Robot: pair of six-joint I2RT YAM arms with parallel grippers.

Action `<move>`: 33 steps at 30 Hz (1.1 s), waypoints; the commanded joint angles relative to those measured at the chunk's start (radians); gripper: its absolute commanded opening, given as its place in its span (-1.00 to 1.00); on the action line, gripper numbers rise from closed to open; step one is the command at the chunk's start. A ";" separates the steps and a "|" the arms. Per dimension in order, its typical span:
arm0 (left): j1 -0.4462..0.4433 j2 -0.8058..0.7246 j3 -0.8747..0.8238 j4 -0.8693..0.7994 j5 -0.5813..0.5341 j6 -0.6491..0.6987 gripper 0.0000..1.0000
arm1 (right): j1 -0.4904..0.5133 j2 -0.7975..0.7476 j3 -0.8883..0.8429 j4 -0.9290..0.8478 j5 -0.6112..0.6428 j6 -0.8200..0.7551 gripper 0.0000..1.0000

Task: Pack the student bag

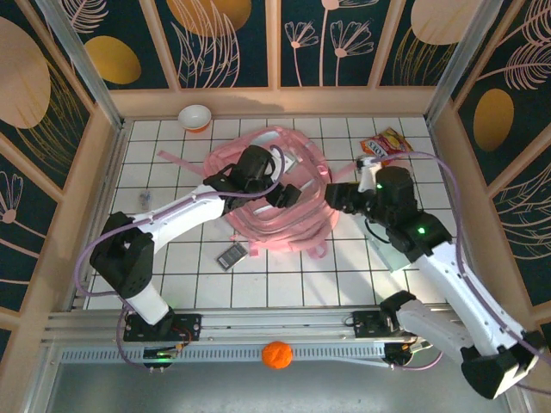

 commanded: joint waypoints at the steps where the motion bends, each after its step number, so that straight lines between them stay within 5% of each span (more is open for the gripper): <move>1: 0.092 -0.081 -0.062 0.108 0.063 -0.160 0.61 | 0.121 0.102 0.019 -0.102 0.054 -0.343 0.28; 7: 0.280 -0.233 -0.213 0.167 0.115 -0.313 0.62 | 0.344 0.282 -0.038 0.011 0.200 -0.680 0.41; 16: 0.371 -0.365 -0.351 0.182 0.113 -0.371 0.63 | 0.380 0.482 -0.096 0.155 0.191 -0.888 0.51; 21: 0.372 -0.381 -0.373 0.188 0.101 -0.394 0.63 | 0.381 0.542 -0.195 0.321 0.313 -0.967 0.48; 22: 0.372 -0.386 -0.377 0.188 0.100 -0.398 0.63 | 0.381 0.555 -0.212 0.363 0.345 -0.981 0.36; 25: 0.373 -0.400 -0.389 0.181 0.090 -0.395 0.62 | 0.377 0.549 -0.209 0.420 0.392 -0.985 -0.59; 27: 0.376 -0.411 -0.393 0.168 0.092 -0.385 0.63 | 0.360 0.497 -0.159 0.357 0.327 -0.969 -1.00; 33: 0.380 -0.462 -0.452 0.194 0.189 -0.334 0.62 | 0.255 0.306 0.020 0.183 0.083 -0.987 -1.00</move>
